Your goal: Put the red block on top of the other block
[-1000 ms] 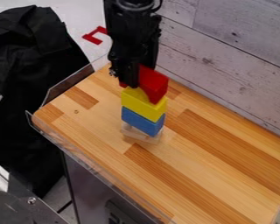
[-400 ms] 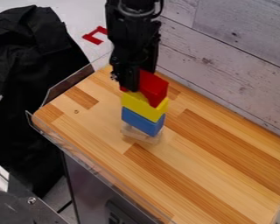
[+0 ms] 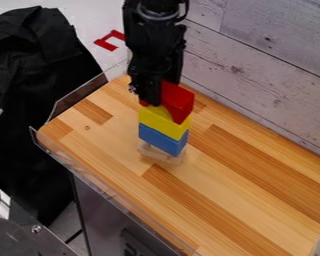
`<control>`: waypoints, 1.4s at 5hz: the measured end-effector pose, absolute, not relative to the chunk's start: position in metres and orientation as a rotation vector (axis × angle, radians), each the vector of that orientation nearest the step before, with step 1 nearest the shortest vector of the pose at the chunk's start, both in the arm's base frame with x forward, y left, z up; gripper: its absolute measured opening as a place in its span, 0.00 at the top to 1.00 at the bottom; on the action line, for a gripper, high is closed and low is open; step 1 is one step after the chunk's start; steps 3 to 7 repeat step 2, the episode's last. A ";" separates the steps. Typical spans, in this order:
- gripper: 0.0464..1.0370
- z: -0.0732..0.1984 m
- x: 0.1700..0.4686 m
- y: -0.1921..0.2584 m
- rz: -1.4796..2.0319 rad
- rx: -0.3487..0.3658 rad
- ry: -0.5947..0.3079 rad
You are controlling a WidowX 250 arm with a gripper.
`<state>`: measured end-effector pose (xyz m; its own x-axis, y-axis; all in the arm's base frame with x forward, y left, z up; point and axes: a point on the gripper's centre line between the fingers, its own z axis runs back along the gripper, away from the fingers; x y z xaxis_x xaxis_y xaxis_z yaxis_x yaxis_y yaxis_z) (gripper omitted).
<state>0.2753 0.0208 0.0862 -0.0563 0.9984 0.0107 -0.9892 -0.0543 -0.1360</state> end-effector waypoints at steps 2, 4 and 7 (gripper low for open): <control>0.04 0.082 0.272 0.017 1.610 -0.091 -0.075; 0.04 0.082 0.272 0.017 1.610 -0.091 -0.075; 0.04 0.082 0.272 0.017 1.610 -0.091 -0.075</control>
